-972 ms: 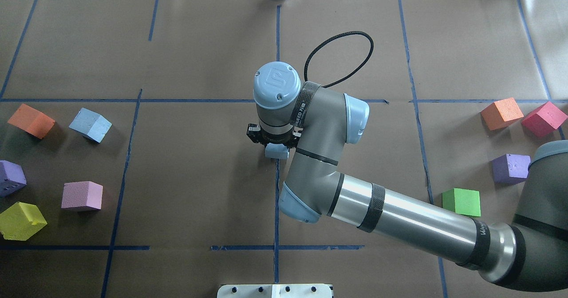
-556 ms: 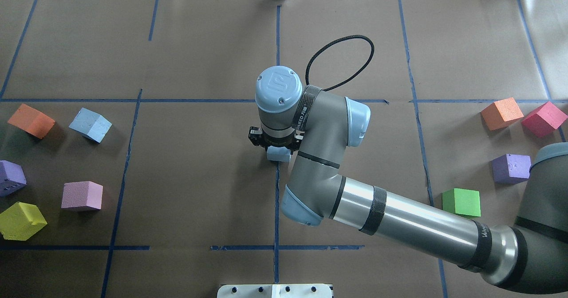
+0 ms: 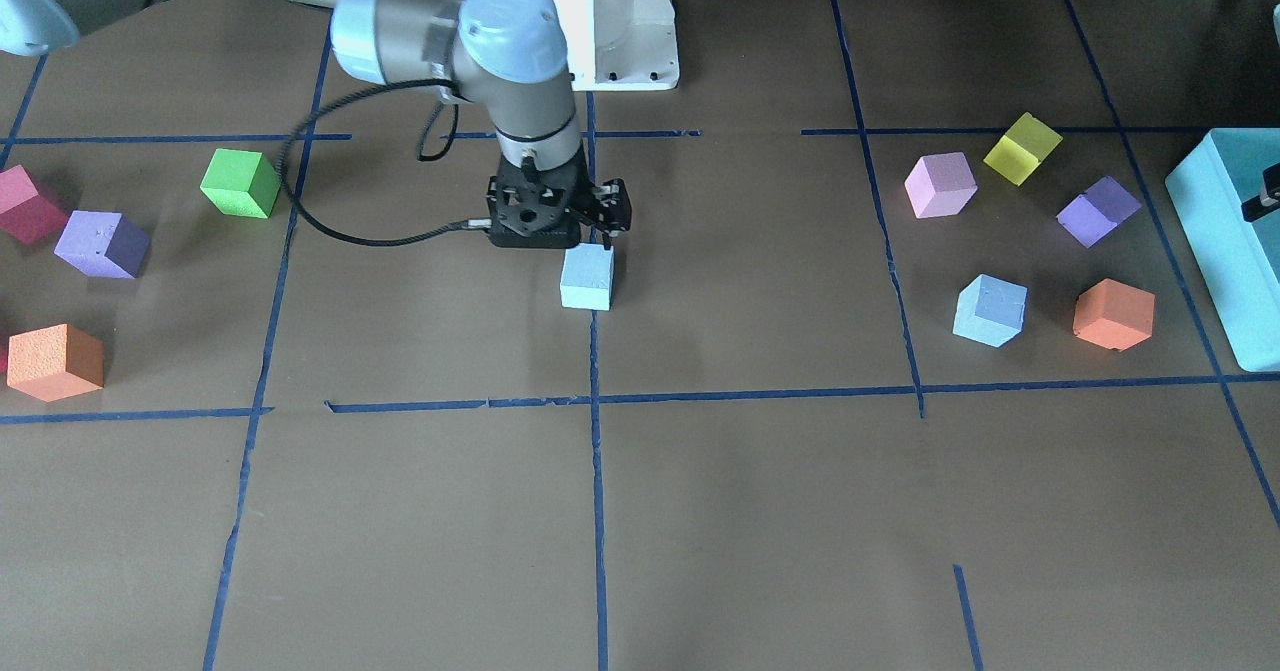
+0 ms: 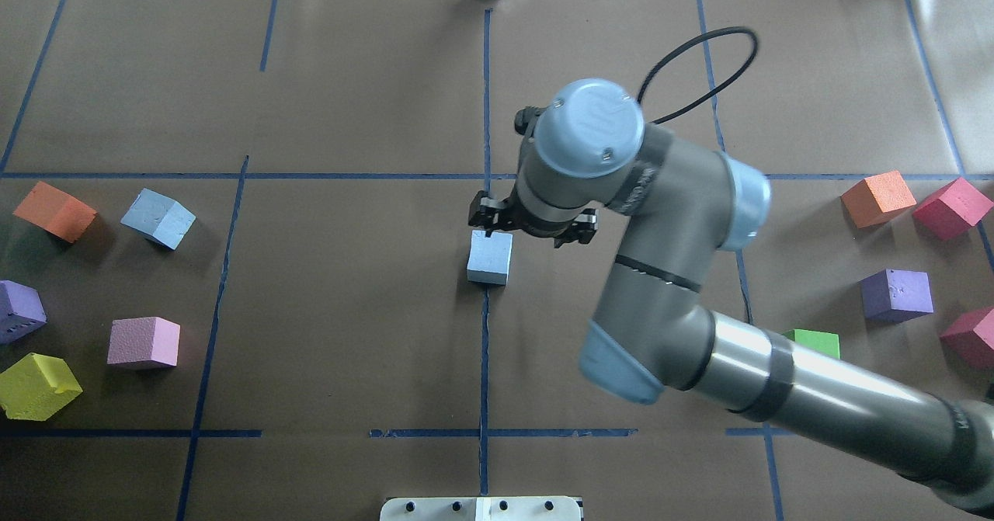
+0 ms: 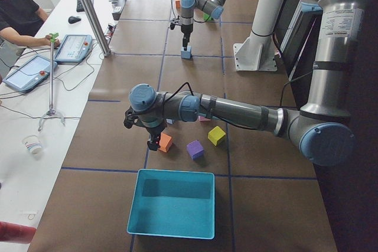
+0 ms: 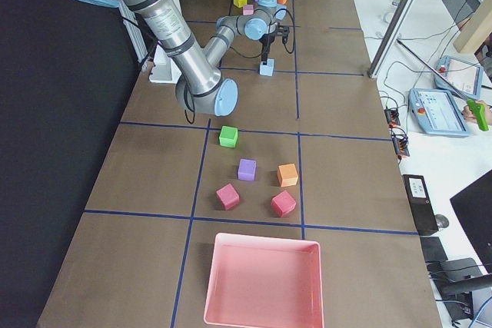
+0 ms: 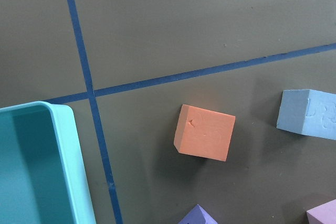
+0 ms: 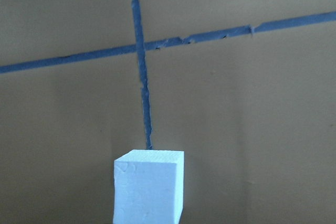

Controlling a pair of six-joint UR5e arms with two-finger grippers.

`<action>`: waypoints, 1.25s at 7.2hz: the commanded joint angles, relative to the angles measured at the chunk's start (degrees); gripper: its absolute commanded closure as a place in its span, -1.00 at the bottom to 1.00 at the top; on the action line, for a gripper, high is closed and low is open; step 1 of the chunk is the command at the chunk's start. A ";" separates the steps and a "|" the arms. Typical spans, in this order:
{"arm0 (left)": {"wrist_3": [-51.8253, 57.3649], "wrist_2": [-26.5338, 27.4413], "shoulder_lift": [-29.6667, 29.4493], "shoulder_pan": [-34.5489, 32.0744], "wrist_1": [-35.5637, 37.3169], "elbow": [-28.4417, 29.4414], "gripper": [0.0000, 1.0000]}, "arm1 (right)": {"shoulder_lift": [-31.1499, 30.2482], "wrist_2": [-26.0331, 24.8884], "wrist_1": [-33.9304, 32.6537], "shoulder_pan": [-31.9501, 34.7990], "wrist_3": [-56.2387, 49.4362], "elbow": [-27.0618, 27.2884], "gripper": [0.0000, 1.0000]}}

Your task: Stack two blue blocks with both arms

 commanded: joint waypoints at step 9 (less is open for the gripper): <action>-21.91 17.46 -5.34 26.02 -20.24 2.71 -0.99 | -12.85 8.24 1.08 10.92 -11.73 7.61 -1.00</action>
